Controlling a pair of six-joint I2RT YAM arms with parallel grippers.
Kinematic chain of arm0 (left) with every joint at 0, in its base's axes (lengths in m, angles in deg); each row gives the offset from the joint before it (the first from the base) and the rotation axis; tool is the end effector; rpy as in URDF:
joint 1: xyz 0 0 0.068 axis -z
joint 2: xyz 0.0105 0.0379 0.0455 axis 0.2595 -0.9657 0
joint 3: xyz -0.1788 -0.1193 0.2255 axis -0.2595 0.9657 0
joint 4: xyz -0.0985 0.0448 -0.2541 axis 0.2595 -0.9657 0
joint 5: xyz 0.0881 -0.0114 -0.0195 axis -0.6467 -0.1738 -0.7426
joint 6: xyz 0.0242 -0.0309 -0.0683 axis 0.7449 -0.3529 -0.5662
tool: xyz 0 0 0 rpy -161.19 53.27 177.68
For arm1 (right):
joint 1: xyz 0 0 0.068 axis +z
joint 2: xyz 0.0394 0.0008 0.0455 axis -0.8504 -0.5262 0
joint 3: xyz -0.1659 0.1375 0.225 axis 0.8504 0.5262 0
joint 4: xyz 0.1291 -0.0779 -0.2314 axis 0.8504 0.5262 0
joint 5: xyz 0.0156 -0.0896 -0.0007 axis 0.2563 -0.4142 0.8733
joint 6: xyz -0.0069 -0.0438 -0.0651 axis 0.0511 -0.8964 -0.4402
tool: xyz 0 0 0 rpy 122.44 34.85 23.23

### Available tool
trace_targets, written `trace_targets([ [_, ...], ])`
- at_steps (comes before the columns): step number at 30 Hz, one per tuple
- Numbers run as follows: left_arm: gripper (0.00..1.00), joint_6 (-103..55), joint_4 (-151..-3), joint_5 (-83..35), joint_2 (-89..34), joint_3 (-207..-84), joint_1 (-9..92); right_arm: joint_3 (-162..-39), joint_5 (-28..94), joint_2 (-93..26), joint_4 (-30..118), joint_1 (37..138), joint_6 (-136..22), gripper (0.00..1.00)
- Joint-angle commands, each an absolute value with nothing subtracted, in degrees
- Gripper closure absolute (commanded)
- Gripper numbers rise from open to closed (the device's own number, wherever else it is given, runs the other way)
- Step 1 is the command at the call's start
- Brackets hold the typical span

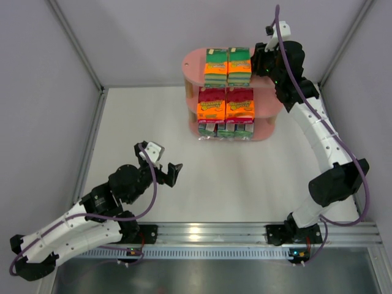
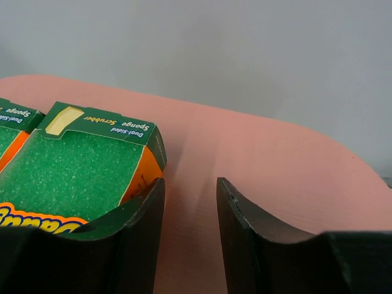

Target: Place and organize the cleaning sponges onto the shelf

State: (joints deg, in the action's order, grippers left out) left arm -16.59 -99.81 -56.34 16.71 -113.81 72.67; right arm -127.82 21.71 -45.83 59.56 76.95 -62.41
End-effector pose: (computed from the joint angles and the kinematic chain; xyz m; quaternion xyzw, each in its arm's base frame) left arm 0.0986 -0.1041 0.3459 0.2208 0.7355 -0.1813 0.6144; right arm 0.4063 0.1331 0.5008 -0.0908 0.7418 0.0930 0.6579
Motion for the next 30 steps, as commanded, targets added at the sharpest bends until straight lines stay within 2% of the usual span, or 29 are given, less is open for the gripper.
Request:
trace_targets([
  [1, 0.02, -16.8, -98.7, -56.5, 17.6, -113.6, 72.5, -127.8, 19.6, -42.5, 55.8, 76.8, -62.8, 0.59],
  [9, 0.02, -16.9, -98.6, -56.7, 18.5, -113.6, 72.5, -123.9, 25.0, -33.9, 57.6, 72.7, -68.3, 0.56],
  [13, 0.02, -17.1, -98.7, -57.2, 19.1, -113.6, 72.6, -119.0, 37.4, -26.2, 61.1, 70.4, -76.5, 0.48],
  [15, 0.02, -17.7, -98.7, -58.6, 19.1, -113.7, 72.5, -117.1, 44.4, -21.2, 65.3, 69.3, -82.9, 0.35],
  [16, 0.02, -18.0, -98.7, -59.2, 19.2, -114.1, 72.5, -115.4, 44.6, -19.5, 66.5, 68.5, -84.1, 0.29],
  [17, 0.02, -18.2, -99.0, -60.7, 19.1, -114.3, 72.5, -114.3, 44.5, -18.1, 67.6, 68.3, -84.8, 0.18],
  [20, 0.02, -18.6, -99.8, -63.1, 19.0, -115.5, 72.5, -109.3, 46.1, -12.2, 72.4, 66.3, -87.0, 0.01],
  [30, 0.02, -15.2, -102.2, -71.6, 16.6, -118.6, 72.6, -88.6, 43.6, 7.4, 80.3, 62.2, -83.4, 0.01],
])
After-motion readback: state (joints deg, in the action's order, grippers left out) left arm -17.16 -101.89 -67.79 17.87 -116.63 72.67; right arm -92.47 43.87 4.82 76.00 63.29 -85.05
